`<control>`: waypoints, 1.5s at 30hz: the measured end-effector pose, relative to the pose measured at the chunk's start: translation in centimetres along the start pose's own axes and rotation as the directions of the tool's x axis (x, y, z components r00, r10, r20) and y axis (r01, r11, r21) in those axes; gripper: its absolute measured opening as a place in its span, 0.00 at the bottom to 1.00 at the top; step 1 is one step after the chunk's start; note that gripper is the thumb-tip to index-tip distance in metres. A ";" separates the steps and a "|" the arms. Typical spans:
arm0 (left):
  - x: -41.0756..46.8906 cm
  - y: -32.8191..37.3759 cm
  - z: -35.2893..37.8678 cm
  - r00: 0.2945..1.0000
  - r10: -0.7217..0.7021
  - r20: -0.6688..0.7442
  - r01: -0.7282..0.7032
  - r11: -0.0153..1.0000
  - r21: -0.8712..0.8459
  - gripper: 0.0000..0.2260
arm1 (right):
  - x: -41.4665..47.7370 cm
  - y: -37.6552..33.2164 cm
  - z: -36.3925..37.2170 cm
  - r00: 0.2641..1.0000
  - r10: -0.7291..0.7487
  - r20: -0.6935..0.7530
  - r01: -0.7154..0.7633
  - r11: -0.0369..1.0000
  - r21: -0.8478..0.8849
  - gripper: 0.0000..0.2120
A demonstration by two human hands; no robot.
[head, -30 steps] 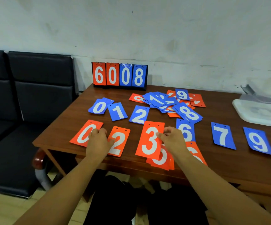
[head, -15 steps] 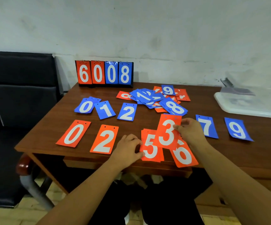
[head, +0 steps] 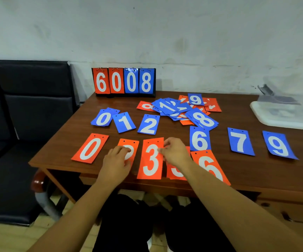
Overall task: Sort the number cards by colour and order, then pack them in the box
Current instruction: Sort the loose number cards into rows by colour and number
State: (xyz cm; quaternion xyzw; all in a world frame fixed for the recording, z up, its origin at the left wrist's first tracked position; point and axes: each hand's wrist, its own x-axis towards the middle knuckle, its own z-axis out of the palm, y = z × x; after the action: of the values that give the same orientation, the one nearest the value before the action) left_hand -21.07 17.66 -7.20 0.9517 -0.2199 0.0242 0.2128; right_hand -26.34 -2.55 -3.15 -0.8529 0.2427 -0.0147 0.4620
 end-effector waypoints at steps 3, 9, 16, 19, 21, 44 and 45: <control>-0.4 -1.2 0.3 0.999 -0.023 0.047 0.022 1.000 0.018 0.21 | 0.6 -0.7 2.2 1.000 -0.027 -0.015 0.024 0.980 -0.195 0.05; -0.1 -1.5 0.0 0.999 -0.006 0.032 0.004 0.999 0.053 0.20 | 1.2 -0.5 2.6 0.999 -0.049 -0.020 0.029 0.830 -0.557 0.15; 1.1 -1.6 -0.1 1.000 -0.005 0.010 0.005 0.999 0.038 0.17 | 2.1 -0.1 1.8 0.990 -0.105 -0.090 0.040 0.839 -0.542 0.24; 2.8 -1.3 -0.5 0.999 -0.026 -0.025 0.026 1.000 -0.002 0.14 | 3.3 -0.2 0.7 0.978 -0.151 -0.147 0.058 0.864 -0.500 0.24; 4.5 -1.0 -0.7 0.998 -0.045 -0.051 0.044 0.999 -0.016 0.13 | 4.5 -0.4 -0.2 0.970 -0.183 -0.158 0.084 0.868 -0.489 0.22; 16.8 -2.7 0.7 0.984 0.026 0.178 -0.045 0.994 0.104 0.17 | 15.8 -0.8 1.0 0.810 -0.544 0.218 0.530 0.519 -0.671 0.14; 16.7 -2.7 0.6 0.982 0.027 0.185 -0.045 0.995 0.091 0.16 | 15.8 -0.7 0.9 0.832 -0.530 0.167 0.496 0.572 -0.653 0.14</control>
State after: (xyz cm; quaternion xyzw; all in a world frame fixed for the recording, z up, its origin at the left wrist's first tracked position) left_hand -4.83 12.79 -6.45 0.9548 -0.2543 -0.0491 0.1459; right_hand -11.93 -8.27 -6.26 -0.9925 -0.0154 -0.0791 0.0916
